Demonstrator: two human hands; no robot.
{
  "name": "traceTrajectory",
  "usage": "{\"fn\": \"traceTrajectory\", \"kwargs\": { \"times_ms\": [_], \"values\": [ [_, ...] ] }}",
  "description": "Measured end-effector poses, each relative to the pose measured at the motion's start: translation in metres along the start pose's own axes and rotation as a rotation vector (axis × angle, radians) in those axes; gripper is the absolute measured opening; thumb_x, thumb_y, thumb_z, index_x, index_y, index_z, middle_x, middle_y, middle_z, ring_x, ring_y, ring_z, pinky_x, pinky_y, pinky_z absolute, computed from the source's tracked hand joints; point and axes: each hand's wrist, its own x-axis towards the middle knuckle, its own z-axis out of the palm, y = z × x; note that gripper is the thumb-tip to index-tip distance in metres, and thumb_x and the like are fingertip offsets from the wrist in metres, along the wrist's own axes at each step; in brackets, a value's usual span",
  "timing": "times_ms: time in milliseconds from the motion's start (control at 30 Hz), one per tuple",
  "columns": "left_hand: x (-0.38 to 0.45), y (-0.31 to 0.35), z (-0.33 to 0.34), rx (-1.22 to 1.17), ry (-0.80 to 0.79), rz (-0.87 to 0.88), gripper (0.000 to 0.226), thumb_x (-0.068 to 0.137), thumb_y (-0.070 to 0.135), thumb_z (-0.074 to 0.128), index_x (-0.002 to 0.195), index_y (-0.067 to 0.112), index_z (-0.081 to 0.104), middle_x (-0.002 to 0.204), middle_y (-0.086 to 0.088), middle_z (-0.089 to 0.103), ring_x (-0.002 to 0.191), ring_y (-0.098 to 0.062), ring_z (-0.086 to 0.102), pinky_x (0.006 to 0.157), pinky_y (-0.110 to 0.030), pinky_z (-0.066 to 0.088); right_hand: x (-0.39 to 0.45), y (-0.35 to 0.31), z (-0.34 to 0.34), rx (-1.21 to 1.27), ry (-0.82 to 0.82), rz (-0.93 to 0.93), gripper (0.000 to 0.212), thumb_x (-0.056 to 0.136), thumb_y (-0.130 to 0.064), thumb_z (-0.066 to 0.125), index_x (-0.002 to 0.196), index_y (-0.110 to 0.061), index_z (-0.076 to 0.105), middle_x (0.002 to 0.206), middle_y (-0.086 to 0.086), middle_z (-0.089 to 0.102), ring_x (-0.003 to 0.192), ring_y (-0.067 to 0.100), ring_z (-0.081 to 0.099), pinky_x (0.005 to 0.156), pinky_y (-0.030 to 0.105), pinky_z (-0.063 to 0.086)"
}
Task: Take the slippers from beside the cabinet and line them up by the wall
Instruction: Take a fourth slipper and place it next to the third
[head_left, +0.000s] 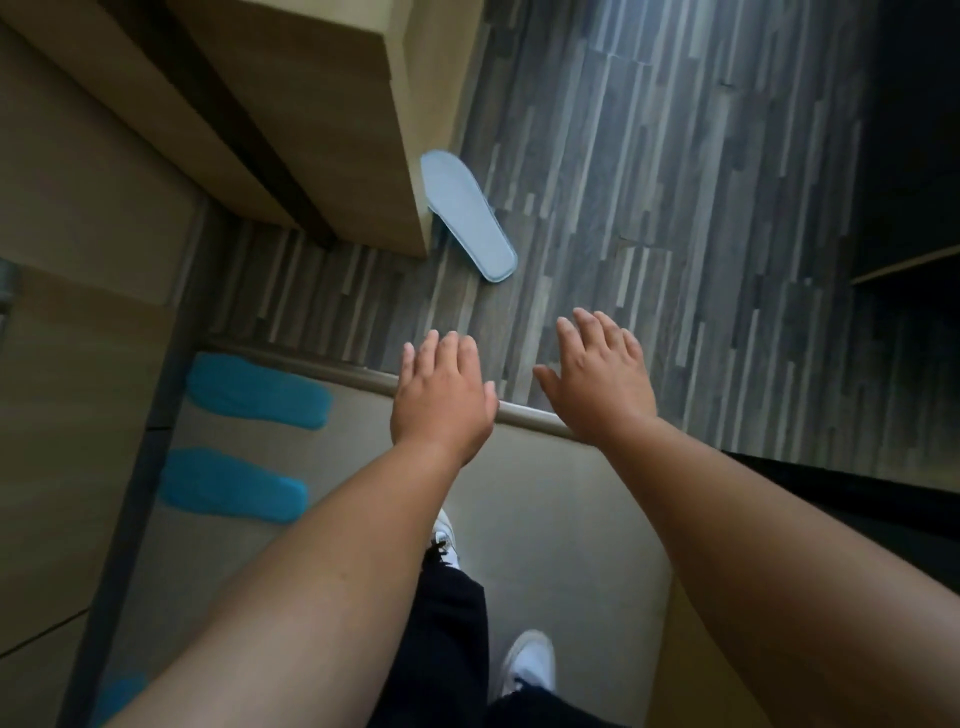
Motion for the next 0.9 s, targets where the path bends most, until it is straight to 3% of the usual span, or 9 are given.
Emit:
{"fn": "traceTrajectory", "kwargs": {
  "times_ms": [233, 600, 900],
  "values": [
    [0.067, 0.007, -0.015, -0.023, -0.04, -0.04, 0.05, 0.092, 0.039, 0.036, 0.134, 0.011, 0.037, 0.137, -0.01, 0.048, 0.128, -0.029, 0.041, 0.114, -0.043, 0.023, 0.068, 0.014, -0.012, 0.041, -0.048, -0.008, 0.067, 0.095, -0.054, 0.036, 0.149, -0.016, 0.025, 0.158, 0.009, 0.025, 0.146, 0.028, 0.017, 0.117, 0.045, 0.014],
    [0.201, 0.021, 0.017, -0.126, -0.082, -0.326, 0.049, 0.092, 0.036, 0.042, 0.131, 0.007, 0.042, 0.133, -0.016, 0.05, 0.12, -0.034, 0.046, 0.099, -0.044, 0.038, 0.224, 0.037, 0.012, 0.092, -0.065, -0.147, 0.061, 0.091, -0.052, 0.045, 0.138, -0.013, 0.039, 0.145, 0.01, 0.043, 0.134, 0.03, 0.037, 0.107, 0.044, 0.032],
    [0.311, -0.016, 0.097, -0.589, -0.102, -0.656, 0.046, 0.095, 0.033, 0.038, 0.131, 0.005, 0.045, 0.135, -0.019, 0.051, 0.123, -0.037, 0.047, 0.095, -0.043, 0.04, 0.346, 0.025, 0.091, 0.336, -0.205, 0.023, 0.061, 0.093, -0.048, 0.047, 0.139, -0.01, 0.037, 0.142, 0.014, 0.043, 0.125, 0.034, 0.044, 0.096, 0.045, 0.04]
  ]
}}
